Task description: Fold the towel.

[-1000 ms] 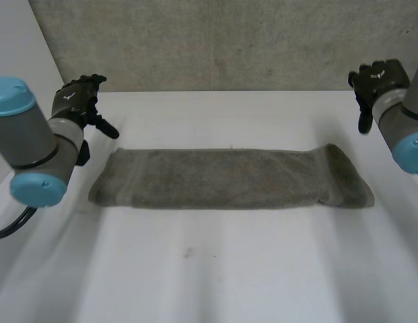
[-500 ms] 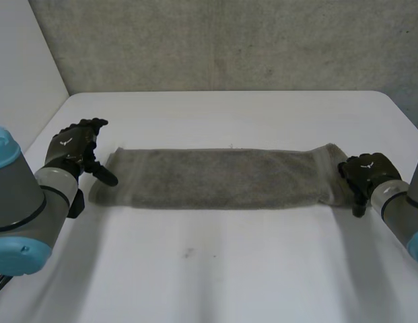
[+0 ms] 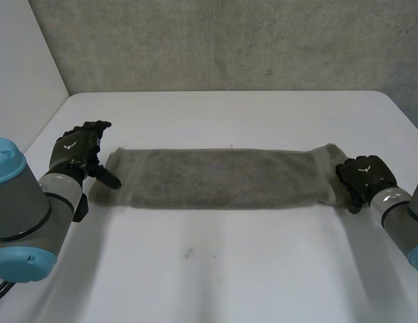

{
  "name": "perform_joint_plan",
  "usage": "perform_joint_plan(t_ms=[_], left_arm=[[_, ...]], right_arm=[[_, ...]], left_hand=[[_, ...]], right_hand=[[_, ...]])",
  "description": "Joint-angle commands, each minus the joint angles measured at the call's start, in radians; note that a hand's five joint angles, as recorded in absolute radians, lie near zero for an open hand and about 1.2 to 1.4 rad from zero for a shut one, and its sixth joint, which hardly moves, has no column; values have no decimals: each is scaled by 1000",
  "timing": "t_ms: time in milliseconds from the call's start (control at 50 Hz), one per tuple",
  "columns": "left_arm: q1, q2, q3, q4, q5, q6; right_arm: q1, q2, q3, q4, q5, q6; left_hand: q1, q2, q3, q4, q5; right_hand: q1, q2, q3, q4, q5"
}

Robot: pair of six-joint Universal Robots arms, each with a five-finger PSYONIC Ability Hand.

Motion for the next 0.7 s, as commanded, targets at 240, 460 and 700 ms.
perform_joint_plan(t_ms=[240, 460, 700], left_arm=[[0, 0, -4, -2, -3, 0], [0, 15, -25, 0, 0, 0], [0, 31, -25, 0, 0, 0]], right_arm=[[-47, 54, -57, -2, 10, 6], [-226, 25, -118, 90, 97, -105], [-68, -106, -250, 116, 103, -151]], left_hand=[[2, 10, 10, 8, -28], [2, 10, 10, 8, -28], [2, 10, 10, 8, -28]], right_hand=[[824, 839, 828, 830, 817], [824, 839, 828, 830, 817], [824, 839, 828, 830, 817]])
